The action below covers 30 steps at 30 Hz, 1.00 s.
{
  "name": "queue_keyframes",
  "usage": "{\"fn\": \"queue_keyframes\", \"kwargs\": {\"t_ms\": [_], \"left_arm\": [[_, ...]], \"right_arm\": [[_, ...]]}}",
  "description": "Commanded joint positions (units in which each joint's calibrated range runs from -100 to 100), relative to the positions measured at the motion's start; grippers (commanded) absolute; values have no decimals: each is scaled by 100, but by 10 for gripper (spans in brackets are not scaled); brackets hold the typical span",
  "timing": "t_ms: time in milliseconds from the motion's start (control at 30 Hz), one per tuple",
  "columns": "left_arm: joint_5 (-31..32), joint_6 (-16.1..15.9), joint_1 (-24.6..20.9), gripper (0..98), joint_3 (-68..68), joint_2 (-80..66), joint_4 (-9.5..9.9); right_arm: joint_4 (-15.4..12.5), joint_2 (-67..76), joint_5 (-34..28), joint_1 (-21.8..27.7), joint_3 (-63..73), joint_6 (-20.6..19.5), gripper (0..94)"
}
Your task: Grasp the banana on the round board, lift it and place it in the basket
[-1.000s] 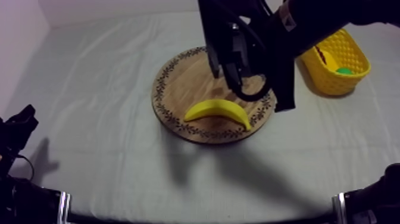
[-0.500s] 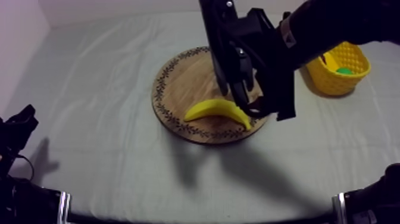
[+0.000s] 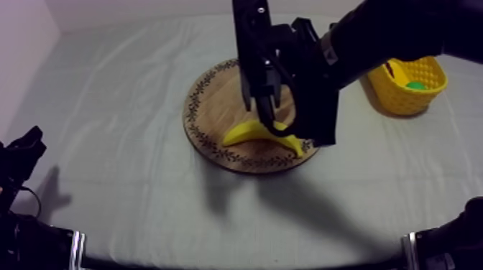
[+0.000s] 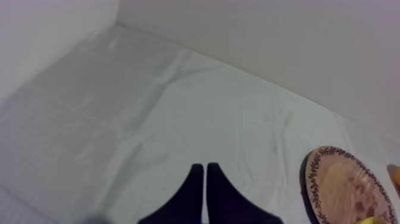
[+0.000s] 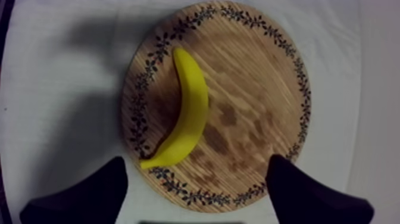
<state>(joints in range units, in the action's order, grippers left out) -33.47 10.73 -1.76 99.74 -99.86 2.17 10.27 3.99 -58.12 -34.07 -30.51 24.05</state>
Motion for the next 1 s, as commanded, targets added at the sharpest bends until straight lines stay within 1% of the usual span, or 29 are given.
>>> {"fn": "queue_keyframes", "kwargs": {"t_ms": [0,267,433,833,967], "left_arm": [[0,0,-1,1,4,3,0],[0,0,-1,1,4,3,0],[0,0,-1,1,4,3,0],[0,0,-1,1,4,3,0],[0,0,-1,1,4,3,0]], "right_arm": [[16,-222,0,14,51,-51,838],[-59,-1067,201,197,340,-94,833],[-165,-1638,287,287,629,-73,829],[-229,-2567,580,225,871,-178,808],[-202,-2779,688,213,907,-269,798]]}}
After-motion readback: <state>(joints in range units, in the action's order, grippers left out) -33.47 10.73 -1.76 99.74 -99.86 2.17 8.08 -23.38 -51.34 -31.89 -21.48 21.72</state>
